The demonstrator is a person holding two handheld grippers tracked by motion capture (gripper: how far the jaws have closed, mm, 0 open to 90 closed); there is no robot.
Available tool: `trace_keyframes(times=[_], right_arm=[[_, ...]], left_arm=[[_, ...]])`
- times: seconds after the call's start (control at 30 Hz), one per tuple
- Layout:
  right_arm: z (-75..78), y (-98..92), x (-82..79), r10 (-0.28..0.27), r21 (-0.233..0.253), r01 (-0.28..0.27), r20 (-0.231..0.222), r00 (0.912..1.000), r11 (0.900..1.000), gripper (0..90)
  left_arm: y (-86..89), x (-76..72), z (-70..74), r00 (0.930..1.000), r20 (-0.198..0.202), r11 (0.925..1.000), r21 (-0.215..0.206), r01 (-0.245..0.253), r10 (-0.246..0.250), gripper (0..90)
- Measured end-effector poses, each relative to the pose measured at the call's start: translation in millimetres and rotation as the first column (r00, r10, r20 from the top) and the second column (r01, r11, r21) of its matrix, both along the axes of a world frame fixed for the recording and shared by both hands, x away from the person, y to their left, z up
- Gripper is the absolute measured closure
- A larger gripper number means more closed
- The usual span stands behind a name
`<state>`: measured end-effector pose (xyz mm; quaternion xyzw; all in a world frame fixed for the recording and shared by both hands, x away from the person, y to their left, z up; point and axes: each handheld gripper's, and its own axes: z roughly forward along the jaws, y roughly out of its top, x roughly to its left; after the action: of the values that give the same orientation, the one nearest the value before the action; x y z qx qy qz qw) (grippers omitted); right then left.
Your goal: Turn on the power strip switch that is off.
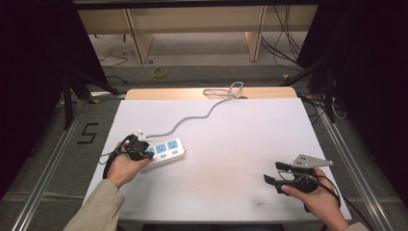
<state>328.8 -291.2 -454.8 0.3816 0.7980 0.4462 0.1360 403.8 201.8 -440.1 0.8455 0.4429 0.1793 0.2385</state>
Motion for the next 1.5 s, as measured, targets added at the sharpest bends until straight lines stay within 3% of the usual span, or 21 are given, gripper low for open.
trace_keyframes(times=[1.5], right_arm=[[0.1,0.3,-0.4,0.001,0.002,-0.001,0.000,1.0000,1.000,29.5]], left_arm=[[-3.9,2.1,-4.2,0.9994,-0.013,0.9979,0.056,0.032,-0.031,89.8]])
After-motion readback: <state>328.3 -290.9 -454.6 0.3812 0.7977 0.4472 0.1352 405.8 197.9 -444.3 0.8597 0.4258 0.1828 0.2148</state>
